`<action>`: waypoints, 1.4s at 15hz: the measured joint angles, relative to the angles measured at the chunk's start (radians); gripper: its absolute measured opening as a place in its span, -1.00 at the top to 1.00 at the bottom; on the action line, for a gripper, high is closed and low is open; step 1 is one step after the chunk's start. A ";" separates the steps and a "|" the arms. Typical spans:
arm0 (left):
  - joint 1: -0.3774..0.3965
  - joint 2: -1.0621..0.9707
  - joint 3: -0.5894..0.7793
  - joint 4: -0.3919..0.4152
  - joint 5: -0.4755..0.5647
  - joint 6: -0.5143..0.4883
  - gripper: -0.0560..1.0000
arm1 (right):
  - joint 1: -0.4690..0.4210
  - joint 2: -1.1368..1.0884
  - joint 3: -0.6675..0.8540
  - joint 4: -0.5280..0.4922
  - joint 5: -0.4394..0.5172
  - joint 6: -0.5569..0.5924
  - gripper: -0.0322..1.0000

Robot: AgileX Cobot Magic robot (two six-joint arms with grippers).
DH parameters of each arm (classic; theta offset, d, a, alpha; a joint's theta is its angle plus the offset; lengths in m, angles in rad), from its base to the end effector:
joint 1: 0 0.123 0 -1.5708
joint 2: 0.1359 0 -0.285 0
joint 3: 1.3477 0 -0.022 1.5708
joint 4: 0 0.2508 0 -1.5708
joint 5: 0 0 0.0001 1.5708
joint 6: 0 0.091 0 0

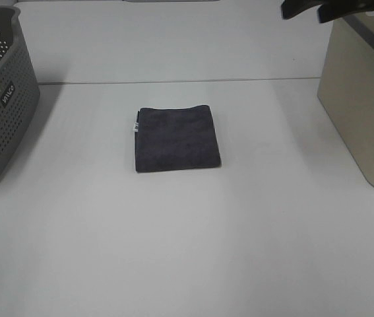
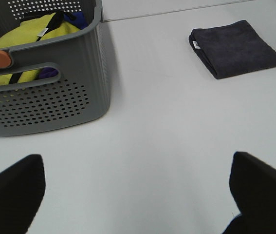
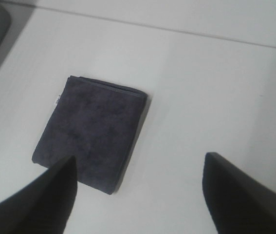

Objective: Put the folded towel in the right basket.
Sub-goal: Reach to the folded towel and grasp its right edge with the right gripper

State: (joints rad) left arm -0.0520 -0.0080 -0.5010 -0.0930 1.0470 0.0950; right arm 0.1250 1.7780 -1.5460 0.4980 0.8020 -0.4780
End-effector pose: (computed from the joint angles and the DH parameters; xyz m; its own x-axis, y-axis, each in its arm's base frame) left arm -0.0062 -0.0070 0.2789 -0.4269 0.0705 -0.9015 0.1450 0.9894 0.0087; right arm 0.3944 0.0811 0.3109 -0.7221 -0.2008 -0.6620 -0.4204 0.8874 0.1894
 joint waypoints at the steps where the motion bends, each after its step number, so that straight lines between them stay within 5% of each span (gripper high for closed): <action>1: 0.000 0.000 0.000 0.000 0.000 0.000 -0.95 | 0.033 0.067 -0.032 0.000 0.001 0.001 -0.39; 8: 0.000 0.000 0.000 0.000 0.000 0.000 -0.95 | 0.059 0.531 -0.293 0.206 0.208 0.024 -0.39; 21: 0.000 0.000 0.000 0.000 0.000 0.000 -0.95 | 0.068 0.781 -0.441 0.322 0.255 0.004 -0.38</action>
State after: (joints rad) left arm -0.0520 -0.0080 -0.5010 -0.0930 1.0470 0.0950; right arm 0.1930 2.5590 -1.9870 0.8200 1.0570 -0.4740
